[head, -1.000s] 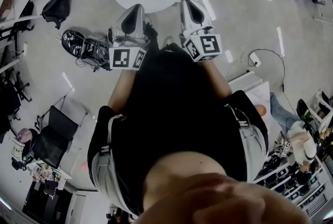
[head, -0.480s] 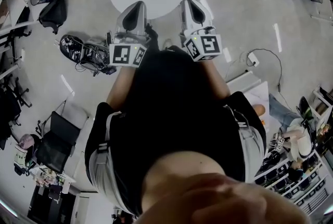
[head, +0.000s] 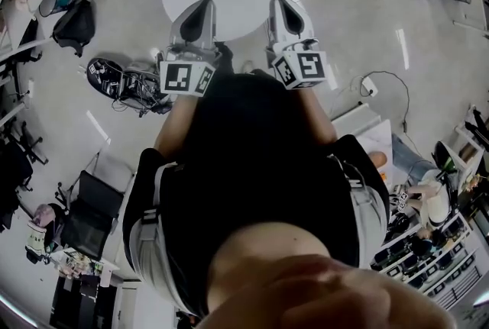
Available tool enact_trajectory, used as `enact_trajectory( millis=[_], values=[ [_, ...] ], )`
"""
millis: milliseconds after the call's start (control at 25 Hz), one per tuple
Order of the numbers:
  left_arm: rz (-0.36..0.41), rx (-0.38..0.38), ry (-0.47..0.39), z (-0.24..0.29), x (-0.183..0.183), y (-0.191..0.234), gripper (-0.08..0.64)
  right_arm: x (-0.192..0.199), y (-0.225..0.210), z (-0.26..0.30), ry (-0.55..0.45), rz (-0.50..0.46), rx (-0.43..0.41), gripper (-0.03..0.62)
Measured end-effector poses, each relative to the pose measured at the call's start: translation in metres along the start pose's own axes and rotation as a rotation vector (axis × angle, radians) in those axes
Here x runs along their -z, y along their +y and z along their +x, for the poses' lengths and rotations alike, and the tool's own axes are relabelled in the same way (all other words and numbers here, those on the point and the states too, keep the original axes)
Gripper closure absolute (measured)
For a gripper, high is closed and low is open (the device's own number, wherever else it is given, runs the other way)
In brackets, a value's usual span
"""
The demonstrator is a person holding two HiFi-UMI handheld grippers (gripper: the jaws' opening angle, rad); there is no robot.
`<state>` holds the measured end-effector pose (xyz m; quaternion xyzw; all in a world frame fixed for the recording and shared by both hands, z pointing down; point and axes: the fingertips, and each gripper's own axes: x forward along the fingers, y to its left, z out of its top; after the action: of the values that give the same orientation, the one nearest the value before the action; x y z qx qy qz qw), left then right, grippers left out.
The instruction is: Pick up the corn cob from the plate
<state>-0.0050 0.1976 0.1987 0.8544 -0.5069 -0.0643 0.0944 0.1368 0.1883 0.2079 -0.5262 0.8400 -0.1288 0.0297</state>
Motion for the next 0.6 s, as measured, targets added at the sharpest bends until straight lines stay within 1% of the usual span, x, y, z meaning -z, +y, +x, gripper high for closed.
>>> enact_trajectory(
  millis=[280, 600],
  values=[
    [-0.022, 0.032, 0.026, 0.028, 0.0, 0.04, 0.557, 0.005, -0.002, 0.047, 0.022, -0.003, 0.038, 0.586],
    [-0.042, 0.074, 0.043, 0.043, -0.001, 0.08, 0.557, 0.01, 0.0, 0.083, 0.036, -0.01, 0.1, 0.586]
  ],
)
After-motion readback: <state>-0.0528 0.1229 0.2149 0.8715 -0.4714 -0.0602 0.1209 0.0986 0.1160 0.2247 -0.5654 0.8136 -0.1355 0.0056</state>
